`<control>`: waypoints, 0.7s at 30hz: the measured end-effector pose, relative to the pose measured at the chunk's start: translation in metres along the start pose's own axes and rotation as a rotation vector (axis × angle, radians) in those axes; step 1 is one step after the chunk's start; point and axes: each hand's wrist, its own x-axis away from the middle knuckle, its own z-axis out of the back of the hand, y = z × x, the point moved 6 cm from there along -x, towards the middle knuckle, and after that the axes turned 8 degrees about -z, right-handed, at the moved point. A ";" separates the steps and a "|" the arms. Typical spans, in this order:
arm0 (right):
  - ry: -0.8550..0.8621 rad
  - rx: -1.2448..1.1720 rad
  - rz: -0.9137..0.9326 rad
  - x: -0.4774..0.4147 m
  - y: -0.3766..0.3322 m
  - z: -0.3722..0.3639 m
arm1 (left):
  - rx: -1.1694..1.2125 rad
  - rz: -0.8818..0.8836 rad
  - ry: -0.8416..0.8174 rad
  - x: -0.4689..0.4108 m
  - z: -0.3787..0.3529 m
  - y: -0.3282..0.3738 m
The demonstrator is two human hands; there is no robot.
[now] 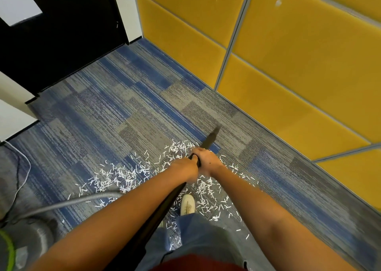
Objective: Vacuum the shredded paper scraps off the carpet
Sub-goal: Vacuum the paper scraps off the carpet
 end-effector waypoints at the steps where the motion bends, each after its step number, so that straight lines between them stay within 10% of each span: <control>1: 0.001 0.012 -0.013 0.005 0.001 -0.003 | -0.011 -0.013 -0.009 0.002 -0.004 0.001; 21: 0.018 0.099 -0.131 0.095 -0.065 -0.105 | -0.135 -0.127 -0.040 0.083 -0.119 -0.036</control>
